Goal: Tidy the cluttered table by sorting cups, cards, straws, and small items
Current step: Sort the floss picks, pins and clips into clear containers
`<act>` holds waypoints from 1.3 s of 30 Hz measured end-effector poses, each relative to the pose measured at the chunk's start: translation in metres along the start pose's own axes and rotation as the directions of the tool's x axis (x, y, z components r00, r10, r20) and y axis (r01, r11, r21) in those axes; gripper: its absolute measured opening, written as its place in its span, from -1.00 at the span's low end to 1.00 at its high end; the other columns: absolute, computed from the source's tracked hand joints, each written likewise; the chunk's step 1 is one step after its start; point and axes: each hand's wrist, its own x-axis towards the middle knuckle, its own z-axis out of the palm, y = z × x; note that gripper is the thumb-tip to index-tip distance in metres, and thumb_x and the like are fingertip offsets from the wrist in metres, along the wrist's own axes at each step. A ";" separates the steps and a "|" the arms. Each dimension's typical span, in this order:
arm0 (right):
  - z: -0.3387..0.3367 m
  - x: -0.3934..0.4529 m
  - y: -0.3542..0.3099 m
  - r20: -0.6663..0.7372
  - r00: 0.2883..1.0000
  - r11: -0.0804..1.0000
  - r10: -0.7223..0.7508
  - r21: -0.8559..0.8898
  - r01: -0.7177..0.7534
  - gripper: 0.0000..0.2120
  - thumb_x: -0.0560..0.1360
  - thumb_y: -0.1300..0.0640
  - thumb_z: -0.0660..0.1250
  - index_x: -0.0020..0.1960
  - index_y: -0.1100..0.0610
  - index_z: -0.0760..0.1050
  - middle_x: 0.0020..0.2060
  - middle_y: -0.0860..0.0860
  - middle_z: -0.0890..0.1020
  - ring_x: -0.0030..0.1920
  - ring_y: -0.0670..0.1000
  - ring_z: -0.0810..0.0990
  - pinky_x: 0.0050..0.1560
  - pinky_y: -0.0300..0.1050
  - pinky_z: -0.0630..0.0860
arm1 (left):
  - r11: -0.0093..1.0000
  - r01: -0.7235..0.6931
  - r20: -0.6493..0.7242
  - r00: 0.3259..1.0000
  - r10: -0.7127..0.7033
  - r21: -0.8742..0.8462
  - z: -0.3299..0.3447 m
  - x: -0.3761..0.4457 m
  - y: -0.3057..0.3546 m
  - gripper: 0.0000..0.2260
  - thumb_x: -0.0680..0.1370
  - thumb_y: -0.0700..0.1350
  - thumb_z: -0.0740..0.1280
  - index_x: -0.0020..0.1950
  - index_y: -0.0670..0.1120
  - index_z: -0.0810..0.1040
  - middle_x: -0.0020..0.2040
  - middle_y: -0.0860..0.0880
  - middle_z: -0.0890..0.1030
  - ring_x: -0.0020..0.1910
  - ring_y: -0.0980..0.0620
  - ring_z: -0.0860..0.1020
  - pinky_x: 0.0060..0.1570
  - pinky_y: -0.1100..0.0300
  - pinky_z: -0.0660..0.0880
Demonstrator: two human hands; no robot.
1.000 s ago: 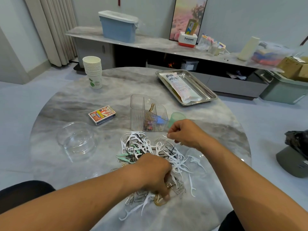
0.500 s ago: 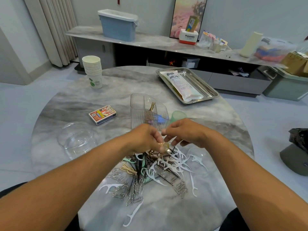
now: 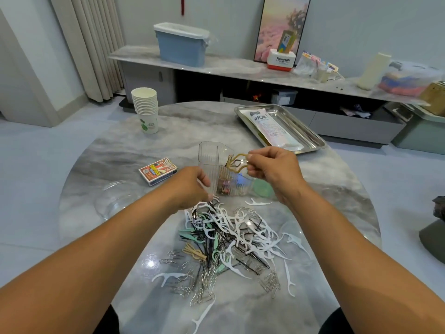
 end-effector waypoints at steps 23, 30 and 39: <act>0.041 -0.061 0.039 0.587 0.768 0.546 0.258 -0.744 0.385 -0.85 0.42 0.01 0.59 -0.09 0.05 0.69 -0.23 -0.11 0.70 -0.18 -0.06 0.68 -0.13 -0.10 0.63 | 0.587 -0.154 0.241 0.968 -0.071 0.795 0.019 -0.014 -0.021 -0.67 0.41 0.00 0.57 0.10 -0.01 0.58 -0.04 0.05 0.62 -0.06 0.00 0.59 -0.12 0.14 0.52; 0.061 -0.083 0.063 0.493 0.832 0.253 0.254 -0.864 0.434 -0.74 0.41 -0.11 0.52 -0.08 0.05 0.59 -0.16 -0.01 0.66 -0.12 0.09 0.62 -0.29 -0.13 0.41 | 0.610 -0.187 0.275 0.960 -0.054 0.770 0.019 -0.008 -0.028 -0.77 0.48 0.01 0.50 0.04 -0.06 0.57 0.04 0.00 0.65 0.02 -0.03 0.61 -0.15 0.14 0.47; 0.032 -0.061 0.030 0.505 0.786 0.517 0.357 -0.808 0.284 -0.93 0.45 0.19 0.45 -0.09 0.14 0.57 -0.19 -0.01 0.66 -0.23 -0.05 0.60 -0.22 -0.11 0.57 | 0.713 -0.091 0.158 0.987 -0.028 0.695 -0.005 -0.005 -0.025 -0.77 0.57 0.04 0.38 0.14 -0.06 0.54 0.08 -0.03 0.62 0.02 -0.04 0.58 -0.04 0.08 0.50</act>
